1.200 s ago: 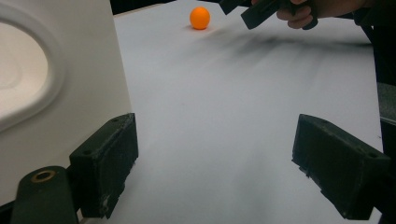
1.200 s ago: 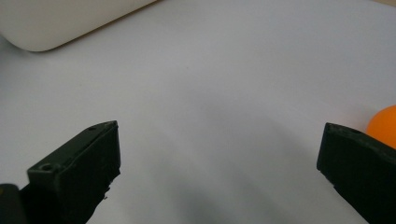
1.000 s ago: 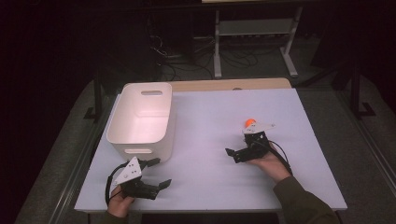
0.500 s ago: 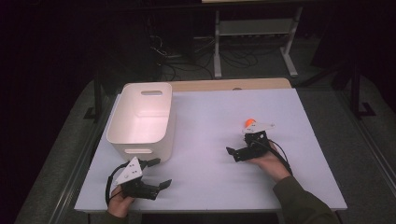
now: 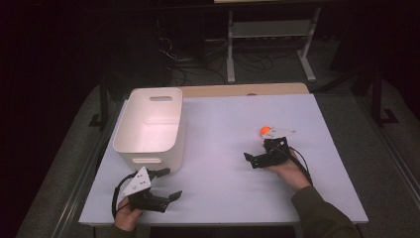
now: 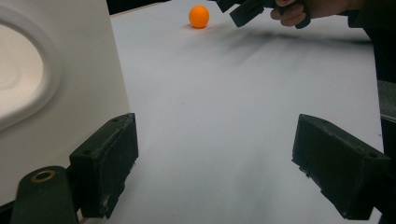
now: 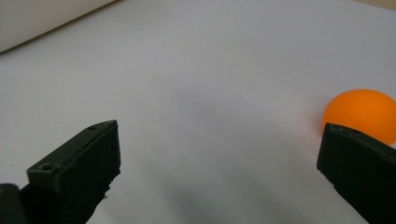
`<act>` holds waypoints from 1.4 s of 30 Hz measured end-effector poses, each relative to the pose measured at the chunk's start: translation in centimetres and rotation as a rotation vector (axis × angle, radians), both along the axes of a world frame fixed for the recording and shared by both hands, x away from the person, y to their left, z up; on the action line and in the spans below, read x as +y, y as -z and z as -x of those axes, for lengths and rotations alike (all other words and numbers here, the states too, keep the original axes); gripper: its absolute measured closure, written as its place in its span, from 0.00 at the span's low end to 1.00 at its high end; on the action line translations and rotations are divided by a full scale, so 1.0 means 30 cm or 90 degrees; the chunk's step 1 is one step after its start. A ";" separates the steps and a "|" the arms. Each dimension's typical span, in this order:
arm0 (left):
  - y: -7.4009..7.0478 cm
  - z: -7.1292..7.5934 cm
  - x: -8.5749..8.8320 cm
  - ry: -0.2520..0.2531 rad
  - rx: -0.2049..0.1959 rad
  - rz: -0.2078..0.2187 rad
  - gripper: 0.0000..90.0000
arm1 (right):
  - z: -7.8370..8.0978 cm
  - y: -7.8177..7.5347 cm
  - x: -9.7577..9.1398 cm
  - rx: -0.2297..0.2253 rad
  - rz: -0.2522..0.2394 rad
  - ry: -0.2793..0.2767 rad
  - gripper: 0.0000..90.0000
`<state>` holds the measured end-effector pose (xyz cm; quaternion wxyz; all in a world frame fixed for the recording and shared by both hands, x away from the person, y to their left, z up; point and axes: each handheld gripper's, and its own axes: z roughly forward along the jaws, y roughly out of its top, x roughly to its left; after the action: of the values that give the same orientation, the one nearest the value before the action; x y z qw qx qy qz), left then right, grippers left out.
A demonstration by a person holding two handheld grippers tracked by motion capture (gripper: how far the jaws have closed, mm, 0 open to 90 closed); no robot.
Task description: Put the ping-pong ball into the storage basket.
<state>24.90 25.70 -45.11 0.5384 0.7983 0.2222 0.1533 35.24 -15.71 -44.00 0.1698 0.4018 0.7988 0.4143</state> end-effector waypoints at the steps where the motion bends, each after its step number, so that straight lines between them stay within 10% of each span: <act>1: 0.000 0.000 0.000 0.000 0.000 0.000 0.16 | -0.001 0.000 -0.002 -0.001 -0.001 0.002 0.00; 42: 0.000 0.000 0.000 0.000 -0.001 0.002 0.16 | -0.048 -0.030 -0.082 -0.011 -0.009 0.058 0.00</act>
<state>24.89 25.71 -45.12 0.5399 0.7973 0.2221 0.1531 36.68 -18.18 -43.09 0.1925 0.4356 0.7751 0.4153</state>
